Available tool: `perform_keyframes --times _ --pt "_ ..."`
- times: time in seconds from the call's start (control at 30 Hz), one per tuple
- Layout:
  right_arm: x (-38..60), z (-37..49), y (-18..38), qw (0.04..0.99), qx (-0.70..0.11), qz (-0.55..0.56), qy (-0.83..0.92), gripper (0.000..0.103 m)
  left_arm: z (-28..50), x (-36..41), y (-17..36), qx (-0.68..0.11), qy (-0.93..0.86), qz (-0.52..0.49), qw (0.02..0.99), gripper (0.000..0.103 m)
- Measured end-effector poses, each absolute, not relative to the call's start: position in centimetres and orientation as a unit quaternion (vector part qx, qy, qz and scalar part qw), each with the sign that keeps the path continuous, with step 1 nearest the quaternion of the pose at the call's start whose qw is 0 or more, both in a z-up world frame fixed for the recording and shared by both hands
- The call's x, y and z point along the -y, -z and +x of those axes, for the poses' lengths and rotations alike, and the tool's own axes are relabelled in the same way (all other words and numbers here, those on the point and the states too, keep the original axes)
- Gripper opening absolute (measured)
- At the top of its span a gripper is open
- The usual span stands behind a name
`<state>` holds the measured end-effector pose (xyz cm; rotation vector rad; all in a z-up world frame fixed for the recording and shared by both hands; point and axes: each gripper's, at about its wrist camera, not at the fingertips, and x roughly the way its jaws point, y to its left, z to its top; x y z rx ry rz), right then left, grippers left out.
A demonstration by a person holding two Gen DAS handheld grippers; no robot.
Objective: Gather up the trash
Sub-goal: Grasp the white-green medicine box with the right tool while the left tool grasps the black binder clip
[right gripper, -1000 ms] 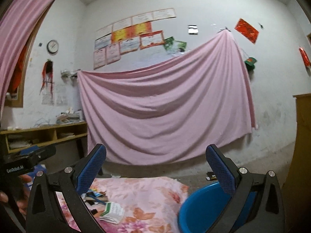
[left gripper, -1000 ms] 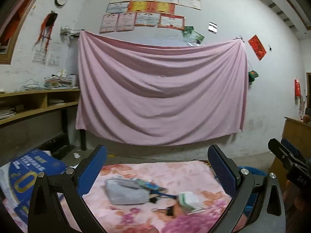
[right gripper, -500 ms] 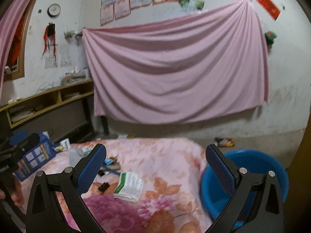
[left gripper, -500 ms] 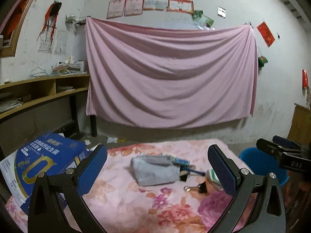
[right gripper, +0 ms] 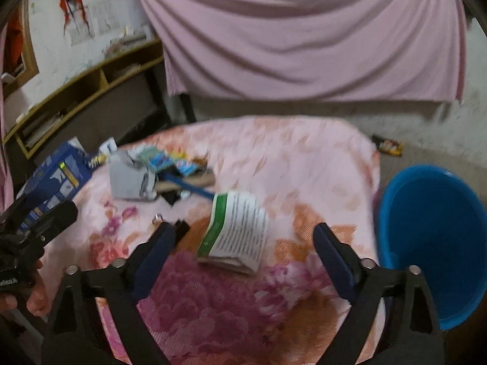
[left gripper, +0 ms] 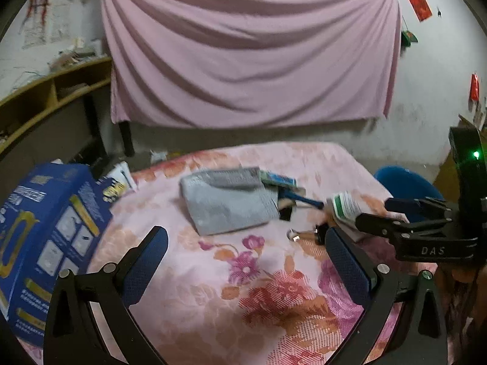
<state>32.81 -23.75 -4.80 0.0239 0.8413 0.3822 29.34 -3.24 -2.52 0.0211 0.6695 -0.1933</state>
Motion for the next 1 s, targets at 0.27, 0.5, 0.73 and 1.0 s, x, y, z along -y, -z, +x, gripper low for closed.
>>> perform_keyframes --times 0.27,0.5,0.73,1.0 --pt "23.5 34.0 6.2 0.869 -0.453 0.016 -0.199 0.065 31.8 3.5 4.4 -0.395 0.113 0.0 0.912 0.1" --pt "23.0 34.2 6.3 0.865 -0.455 -0.006 -0.21 0.047 32.5 4.2 4.8 -0.422 0.136 -0.019 0.896 0.096" --pt "24.7 33.6 5.7 0.874 -0.445 -0.015 -0.195 0.047 33.5 6.8 5.5 -0.436 0.167 -0.001 0.884 0.081" --pt "28.2 33.1 5.8 0.88 -0.441 0.0 -0.175 0.047 35.1 9.8 6.4 -0.448 0.18 0.033 0.875 0.064"
